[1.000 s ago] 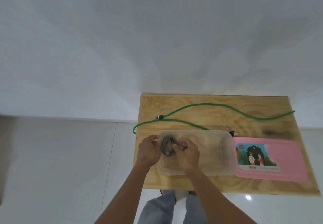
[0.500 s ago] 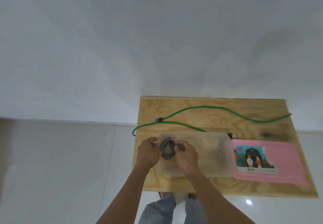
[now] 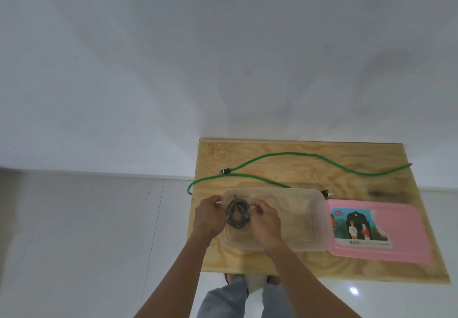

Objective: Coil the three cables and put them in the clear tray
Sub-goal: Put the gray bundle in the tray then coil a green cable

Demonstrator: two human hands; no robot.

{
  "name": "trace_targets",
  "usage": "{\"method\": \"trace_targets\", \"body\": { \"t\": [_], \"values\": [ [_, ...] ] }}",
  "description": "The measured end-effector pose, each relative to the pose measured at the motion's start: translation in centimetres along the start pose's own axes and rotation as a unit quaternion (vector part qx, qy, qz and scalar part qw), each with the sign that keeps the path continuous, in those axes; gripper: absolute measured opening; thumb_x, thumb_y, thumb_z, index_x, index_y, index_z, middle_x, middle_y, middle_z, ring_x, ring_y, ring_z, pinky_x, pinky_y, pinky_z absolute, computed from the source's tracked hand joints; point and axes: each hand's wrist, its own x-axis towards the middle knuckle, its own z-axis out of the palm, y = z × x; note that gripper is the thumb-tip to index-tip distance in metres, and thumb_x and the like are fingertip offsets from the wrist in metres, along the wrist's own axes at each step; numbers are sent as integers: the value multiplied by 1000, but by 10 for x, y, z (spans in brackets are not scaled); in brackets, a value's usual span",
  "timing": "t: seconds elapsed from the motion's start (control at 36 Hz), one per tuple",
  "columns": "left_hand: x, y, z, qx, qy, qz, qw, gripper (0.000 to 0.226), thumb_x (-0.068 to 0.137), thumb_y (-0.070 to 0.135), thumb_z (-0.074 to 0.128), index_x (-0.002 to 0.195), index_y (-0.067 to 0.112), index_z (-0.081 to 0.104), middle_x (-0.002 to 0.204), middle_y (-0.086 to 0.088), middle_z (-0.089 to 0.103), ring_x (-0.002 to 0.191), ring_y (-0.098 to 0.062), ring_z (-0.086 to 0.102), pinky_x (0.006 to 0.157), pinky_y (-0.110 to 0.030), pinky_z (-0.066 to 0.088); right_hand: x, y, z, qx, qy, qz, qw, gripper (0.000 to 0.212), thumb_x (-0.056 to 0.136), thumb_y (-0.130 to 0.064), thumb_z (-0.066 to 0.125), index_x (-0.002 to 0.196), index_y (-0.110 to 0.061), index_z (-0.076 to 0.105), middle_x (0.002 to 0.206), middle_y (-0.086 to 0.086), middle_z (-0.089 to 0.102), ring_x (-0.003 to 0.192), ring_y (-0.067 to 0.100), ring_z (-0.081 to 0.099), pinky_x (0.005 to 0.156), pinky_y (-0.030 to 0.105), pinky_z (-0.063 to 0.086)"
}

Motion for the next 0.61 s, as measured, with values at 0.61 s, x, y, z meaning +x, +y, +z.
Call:
{"method": "trace_targets", "body": {
  "t": [0.61],
  "values": [
    [-4,32,-31,4,60,78,995,35,98,22,56,132,15,59,124,-9,65,108,-22,59,102,-37,48,-18,-66,-47,-17,20,-125,992,17,94,-9,60,99,-20,72,92,-4,71,83,7,63,65,-1,40]
  ]
}}
